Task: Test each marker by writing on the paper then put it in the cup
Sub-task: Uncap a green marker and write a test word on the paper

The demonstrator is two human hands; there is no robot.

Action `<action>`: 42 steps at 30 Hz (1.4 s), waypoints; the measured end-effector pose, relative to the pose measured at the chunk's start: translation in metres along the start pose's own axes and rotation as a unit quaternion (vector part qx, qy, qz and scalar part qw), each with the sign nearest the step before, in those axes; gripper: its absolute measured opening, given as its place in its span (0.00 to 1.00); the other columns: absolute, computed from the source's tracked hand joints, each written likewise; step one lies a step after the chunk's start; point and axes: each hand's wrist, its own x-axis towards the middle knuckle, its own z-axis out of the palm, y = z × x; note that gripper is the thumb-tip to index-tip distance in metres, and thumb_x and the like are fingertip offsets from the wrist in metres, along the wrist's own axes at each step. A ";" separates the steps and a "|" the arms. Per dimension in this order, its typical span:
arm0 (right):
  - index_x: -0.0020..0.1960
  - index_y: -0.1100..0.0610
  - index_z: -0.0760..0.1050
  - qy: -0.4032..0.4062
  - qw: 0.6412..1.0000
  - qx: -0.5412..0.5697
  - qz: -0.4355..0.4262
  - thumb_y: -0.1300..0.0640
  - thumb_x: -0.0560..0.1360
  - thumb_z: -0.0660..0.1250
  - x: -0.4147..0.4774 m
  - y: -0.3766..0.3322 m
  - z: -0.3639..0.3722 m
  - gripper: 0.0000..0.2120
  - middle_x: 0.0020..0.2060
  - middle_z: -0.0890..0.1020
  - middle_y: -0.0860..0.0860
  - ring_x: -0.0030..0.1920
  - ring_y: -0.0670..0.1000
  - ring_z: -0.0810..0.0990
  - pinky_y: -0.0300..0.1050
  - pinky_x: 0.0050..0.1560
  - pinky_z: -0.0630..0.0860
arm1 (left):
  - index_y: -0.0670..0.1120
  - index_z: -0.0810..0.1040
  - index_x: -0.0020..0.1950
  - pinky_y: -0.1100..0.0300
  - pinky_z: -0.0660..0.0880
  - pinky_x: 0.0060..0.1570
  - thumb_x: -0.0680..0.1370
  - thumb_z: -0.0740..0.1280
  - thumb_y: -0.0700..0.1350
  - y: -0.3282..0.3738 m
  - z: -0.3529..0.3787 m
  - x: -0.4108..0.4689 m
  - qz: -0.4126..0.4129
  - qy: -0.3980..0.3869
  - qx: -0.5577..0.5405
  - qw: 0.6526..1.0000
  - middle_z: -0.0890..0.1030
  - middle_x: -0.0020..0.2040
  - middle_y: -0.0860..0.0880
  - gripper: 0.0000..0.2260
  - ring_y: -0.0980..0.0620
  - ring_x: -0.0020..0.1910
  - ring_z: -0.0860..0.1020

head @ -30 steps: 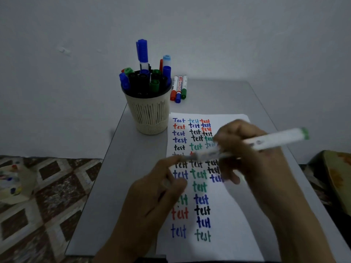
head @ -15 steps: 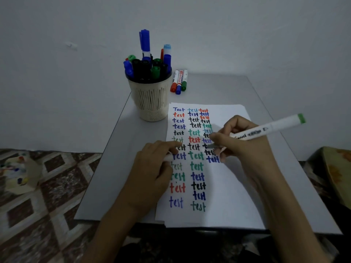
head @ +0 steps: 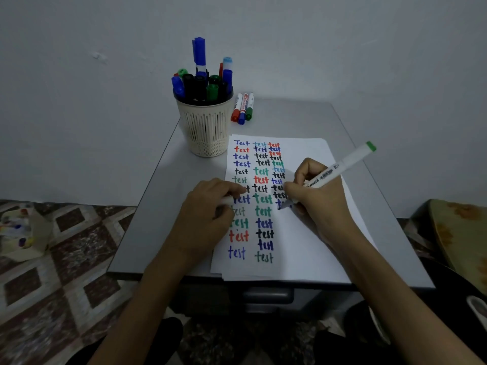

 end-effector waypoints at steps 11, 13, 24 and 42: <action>0.32 0.61 0.65 -0.010 0.998 -0.059 -0.028 0.78 0.66 0.65 -0.001 0.001 0.003 0.16 0.27 0.70 0.57 0.23 0.44 0.68 0.35 0.24 0.69 | 0.45 0.78 0.57 0.58 0.73 0.50 0.71 0.59 0.40 -0.001 0.000 0.001 0.004 0.000 0.008 1.000 0.76 0.50 0.54 0.17 0.51 0.51 0.75; 0.32 0.61 0.65 -0.003 0.997 -0.064 -0.036 0.77 0.65 0.65 -0.002 0.001 0.004 0.15 0.27 0.69 0.57 0.23 0.43 0.68 0.34 0.24 0.69 | 0.45 0.78 0.57 0.59 0.73 0.51 0.71 0.59 0.40 -0.001 0.001 0.001 0.005 0.001 0.008 1.000 0.77 0.51 0.53 0.17 0.51 0.51 0.75; 0.31 0.59 0.64 0.002 0.998 -0.052 -0.024 0.74 0.64 0.65 0.001 0.007 0.000 0.14 0.25 0.67 0.54 0.22 0.44 0.66 0.35 0.25 0.67 | 0.45 0.78 0.57 0.57 0.73 0.51 0.71 0.59 0.41 -0.004 0.002 0.002 0.004 -0.001 0.003 1.000 0.78 0.52 0.50 0.16 0.51 0.51 0.75; 0.29 0.59 0.63 -0.003 0.998 -0.051 -0.025 0.69 0.58 0.64 0.000 0.004 -0.002 0.11 0.21 0.66 0.49 0.21 0.45 0.64 0.34 0.24 0.65 | 0.44 0.79 0.57 0.62 0.72 0.50 0.71 0.59 0.41 -0.003 0.002 0.001 -0.005 -0.004 0.003 1.000 0.79 0.52 0.49 0.17 0.53 0.50 0.75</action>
